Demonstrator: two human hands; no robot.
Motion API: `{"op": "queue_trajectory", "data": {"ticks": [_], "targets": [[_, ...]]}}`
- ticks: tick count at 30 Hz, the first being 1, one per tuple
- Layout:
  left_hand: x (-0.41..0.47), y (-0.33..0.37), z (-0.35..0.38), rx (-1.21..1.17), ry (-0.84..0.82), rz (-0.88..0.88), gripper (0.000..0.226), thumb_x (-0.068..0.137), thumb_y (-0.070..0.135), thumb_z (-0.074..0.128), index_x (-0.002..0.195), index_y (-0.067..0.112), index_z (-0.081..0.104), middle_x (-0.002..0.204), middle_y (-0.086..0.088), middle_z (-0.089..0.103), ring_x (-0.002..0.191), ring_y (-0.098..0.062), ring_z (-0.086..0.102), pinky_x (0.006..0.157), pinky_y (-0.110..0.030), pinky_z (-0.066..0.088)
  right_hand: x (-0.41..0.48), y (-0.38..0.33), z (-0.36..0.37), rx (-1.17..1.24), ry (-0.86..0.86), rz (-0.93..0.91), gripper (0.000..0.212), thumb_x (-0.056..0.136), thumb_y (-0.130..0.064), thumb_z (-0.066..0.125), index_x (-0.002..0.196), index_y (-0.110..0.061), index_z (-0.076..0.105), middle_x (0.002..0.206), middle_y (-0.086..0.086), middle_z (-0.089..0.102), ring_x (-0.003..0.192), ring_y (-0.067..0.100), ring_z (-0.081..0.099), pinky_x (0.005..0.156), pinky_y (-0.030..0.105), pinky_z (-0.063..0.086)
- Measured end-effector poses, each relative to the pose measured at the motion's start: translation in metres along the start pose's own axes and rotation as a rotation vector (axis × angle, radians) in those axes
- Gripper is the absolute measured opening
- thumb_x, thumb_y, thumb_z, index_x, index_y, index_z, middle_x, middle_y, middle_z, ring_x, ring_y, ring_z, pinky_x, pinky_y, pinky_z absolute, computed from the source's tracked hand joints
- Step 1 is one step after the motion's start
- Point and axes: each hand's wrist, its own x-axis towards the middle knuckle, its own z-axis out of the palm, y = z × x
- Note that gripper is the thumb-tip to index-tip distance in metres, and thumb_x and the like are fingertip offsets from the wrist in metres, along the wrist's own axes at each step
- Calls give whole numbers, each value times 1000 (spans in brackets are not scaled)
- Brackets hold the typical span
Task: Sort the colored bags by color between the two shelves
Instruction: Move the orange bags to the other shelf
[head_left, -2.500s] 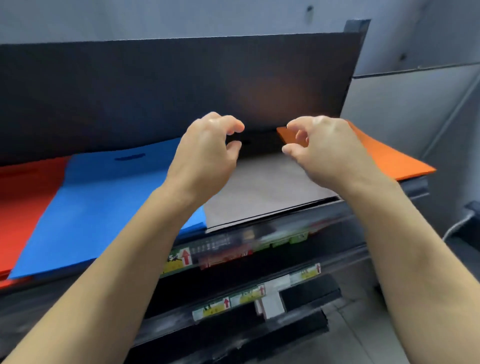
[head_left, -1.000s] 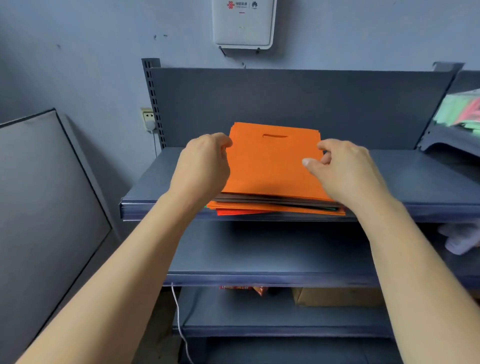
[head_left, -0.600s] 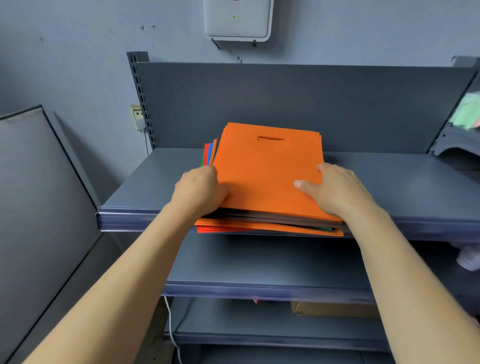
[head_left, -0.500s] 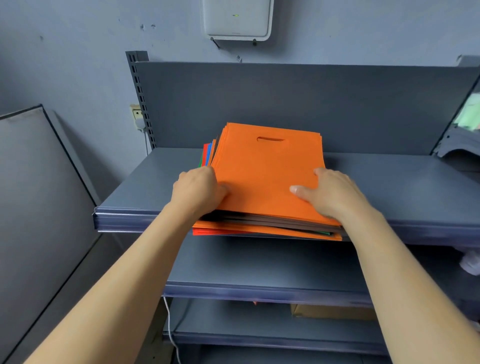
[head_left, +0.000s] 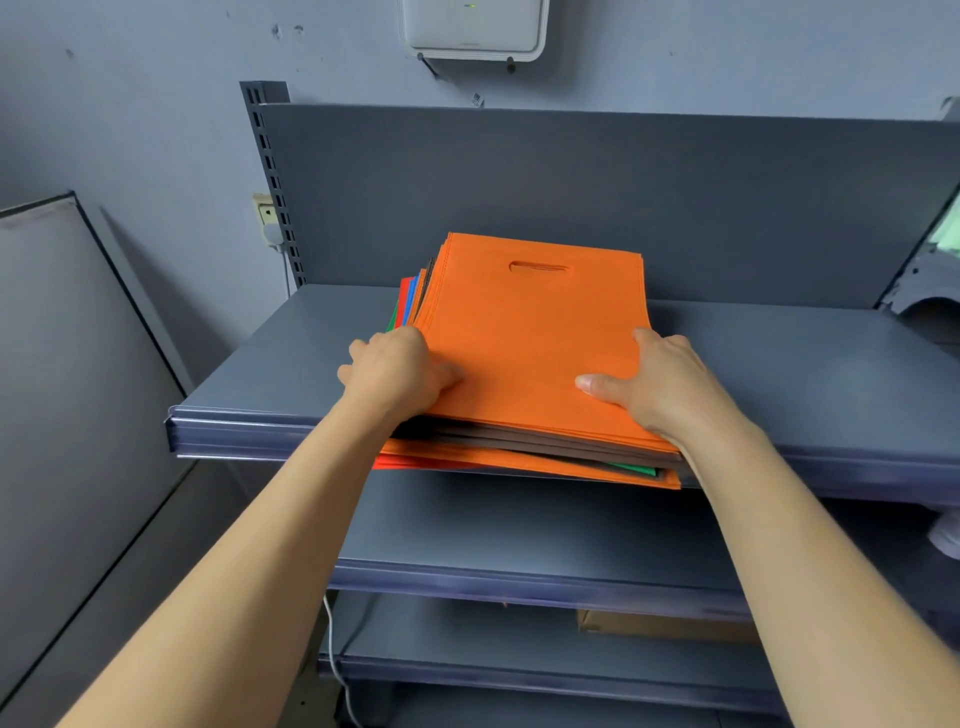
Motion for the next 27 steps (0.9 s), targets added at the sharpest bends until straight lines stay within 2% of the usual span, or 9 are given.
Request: {"op": "queue_trajectory", "data": {"ticks": [5, 8, 9, 11, 14, 17, 20, 24, 27], "targets": [[4, 1, 2, -52, 19, 25, 34, 85, 39, 63, 88, 9, 47, 106, -16, 56, 110, -35, 45, 84, -41, 40, 10, 9, 4, 69, -16, 26, 90, 69, -68, 66, 139, -20, 35, 134, 9, 46, 118, 29, 50, 94, 43, 45], [4, 4, 4, -58, 44, 72, 27, 85, 28, 65, 90, 7, 50, 105, -16, 57, 93, -33, 52, 70, -34, 40, 14, 12, 4, 124, -39, 34, 88, 67, -67, 69, 136, -21, 39, 132, 5, 51, 116, 27, 52, 93, 41, 47], [3, 5, 4, -36, 66, 118, 24, 85, 23, 64, 96, 5, 54, 107, -16, 59, 92, -32, 54, 70, -34, 41, 15, 12, 3, 149, -43, 34, 87, 67, -65, 70, 136, -20, 39, 132, 4, 51, 116, 27, 52, 92, 39, 46], [0, 6, 5, 8, 113, 217, 29, 86, 14, 60, 114, 5, 59, 115, -16, 61, 104, -34, 55, 82, -36, 44, 18, 14, 3, 195, -37, 34, 85, 70, -60, 71, 136, -19, 39, 133, 3, 51, 117, 26, 52, 89, 36, 44], [-5, 6, 7, 73, 141, 333, 36, 88, 4, 50, 122, 10, 59, 119, -15, 62, 111, -34, 55, 91, -36, 44, 20, 16, 4, 201, 0, 51, 80, 75, -57, 68, 136, -14, 39, 133, 6, 51, 118, 27, 51, 86, 35, 43], [-5, 5, 11, 140, 102, 329, 46, 91, 2, 42, 133, 21, 50, 123, -14, 59, 112, -34, 55, 93, -39, 45, 23, 15, 4, 193, 11, 45, 75, 75, -54, 70, 133, -15, 42, 130, 6, 52, 116, 27, 51, 84, 36, 43], [1, 4, 12, 204, 22, 254, 55, 94, 6, 38, 144, 30, 31, 133, -12, 52, 119, -36, 51, 100, -46, 42, 26, 13, 2, 178, 15, 35, 72, 75, -52, 71, 131, -17, 44, 129, 6, 52, 116, 28, 51, 90, 40, 46], [6, 0, 10, 191, -79, 177, 48, 96, 14, 36, 142, 23, 28, 136, -14, 48, 121, -37, 48, 102, -48, 40, 29, 13, 3, 168, 17, 27, 70, 75, -51, 72, 130, -19, 45, 129, 6, 52, 116, 28, 50, 88, 39, 44], [3, 1, 5, 215, -81, 192, 37, 97, 15, 35, 134, 10, 34, 131, -18, 51, 114, -35, 53, 90, -40, 43, 30, 13, 3, 166, 22, 20, 70, 75, -50, 72, 131, -19, 45, 129, 6, 52, 117, 28, 50, 90, 40, 45]]}}
